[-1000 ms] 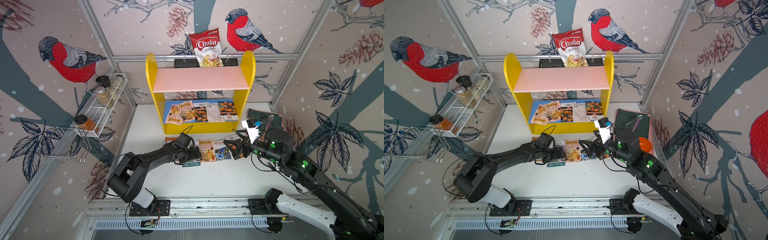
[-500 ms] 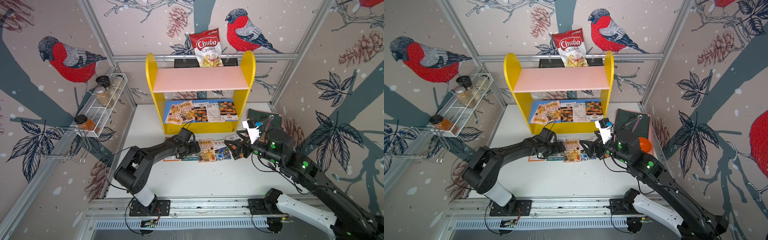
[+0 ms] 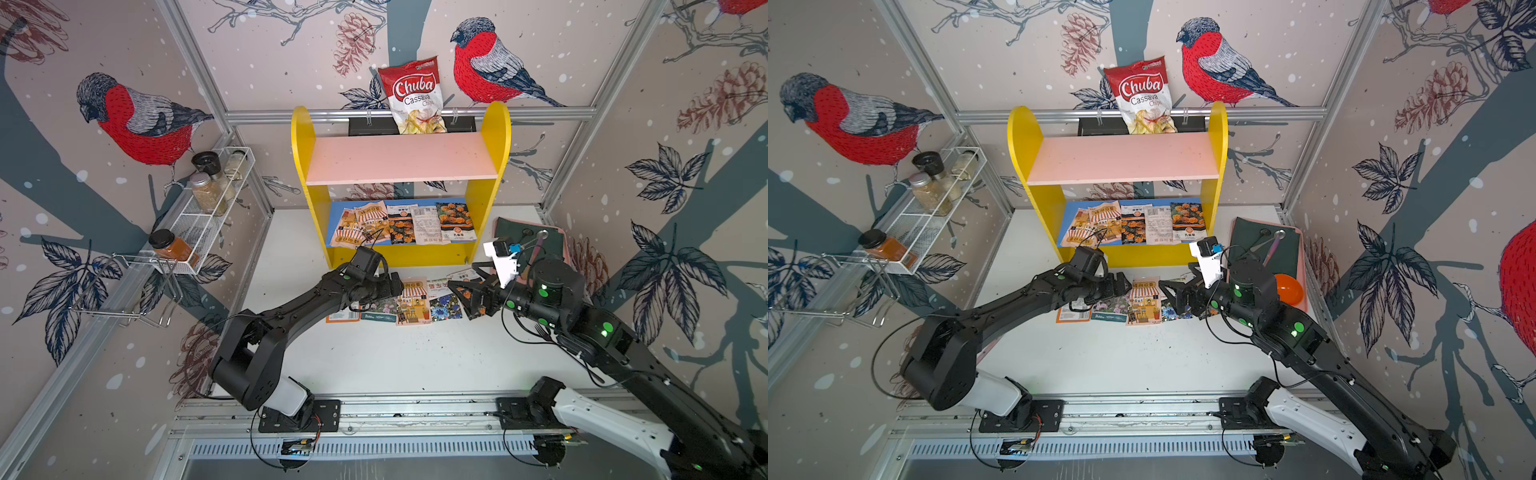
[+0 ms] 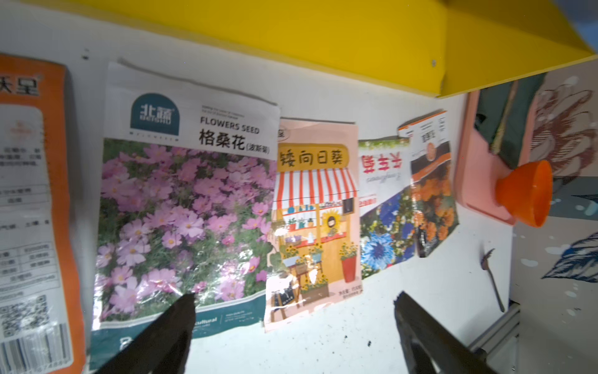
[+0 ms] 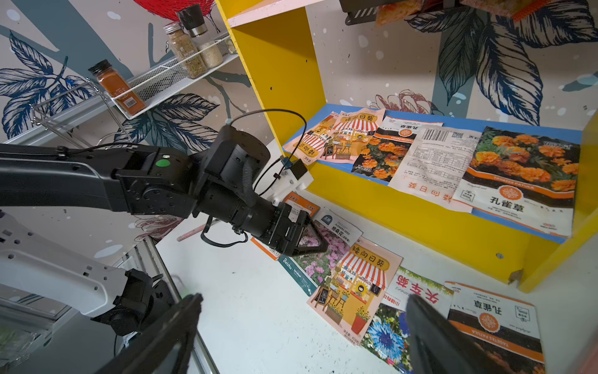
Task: Take the seed bag off the shelf
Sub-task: Move the seed packet to the center of the board, then pick up the seed packet from the shelf.
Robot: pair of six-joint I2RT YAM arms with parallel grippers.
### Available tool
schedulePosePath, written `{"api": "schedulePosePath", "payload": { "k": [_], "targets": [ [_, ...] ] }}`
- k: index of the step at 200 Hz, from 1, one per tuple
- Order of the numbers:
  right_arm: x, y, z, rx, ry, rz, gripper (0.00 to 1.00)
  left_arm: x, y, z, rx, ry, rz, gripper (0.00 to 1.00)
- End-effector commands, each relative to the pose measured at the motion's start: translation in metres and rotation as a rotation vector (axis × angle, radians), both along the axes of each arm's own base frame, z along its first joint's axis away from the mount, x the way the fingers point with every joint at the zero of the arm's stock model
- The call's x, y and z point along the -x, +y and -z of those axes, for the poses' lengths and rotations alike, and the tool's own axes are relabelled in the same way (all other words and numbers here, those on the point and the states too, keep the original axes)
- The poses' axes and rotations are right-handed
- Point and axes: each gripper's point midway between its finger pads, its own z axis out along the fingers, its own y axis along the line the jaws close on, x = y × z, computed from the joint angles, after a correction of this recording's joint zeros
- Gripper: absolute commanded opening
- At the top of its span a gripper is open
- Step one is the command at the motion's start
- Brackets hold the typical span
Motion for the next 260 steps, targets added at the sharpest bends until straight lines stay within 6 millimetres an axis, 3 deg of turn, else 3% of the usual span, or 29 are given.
{"api": "schedulePosePath", "payload": {
  "k": [1,40,63,86,126,151,177,224,260],
  "targets": [
    [-0.008,-0.002,-0.010,-0.051,-0.014,0.050,1.00,0.007,-0.002,-0.022,0.030,-0.024,0.034,0.96],
    [-0.028,-0.025,-0.015,-0.133,-0.008,0.214,1.00,0.014,-0.001,-0.071,0.099,-0.142,0.061,0.97],
    [-0.043,-0.043,-0.011,-0.175,0.016,0.327,1.00,0.016,0.011,-0.091,0.087,-0.213,0.036,0.97],
    [-0.052,-0.045,-0.002,-0.213,0.058,0.333,1.00,0.014,0.030,-0.123,0.121,-0.313,-0.030,0.97],
    [-0.069,-0.041,0.021,-0.212,0.126,0.334,1.00,0.022,0.075,-0.155,0.085,-0.441,-0.126,0.97],
    [-0.078,-0.037,0.025,-0.244,0.153,0.317,1.00,0.029,0.095,-0.160,0.020,-0.484,-0.154,0.97],
    [-0.088,-0.028,0.034,-0.260,0.185,0.296,1.00,0.027,0.106,-0.149,0.013,-0.450,-0.164,0.96],
    [-0.100,-0.014,0.041,-0.267,0.203,0.259,1.00,-0.003,0.130,-0.117,0.147,-0.345,-0.272,0.89],
    [-0.102,-0.002,0.036,-0.268,0.185,0.197,1.00,-0.028,0.134,-0.112,0.263,-0.333,-0.367,0.84]
  ]
}}
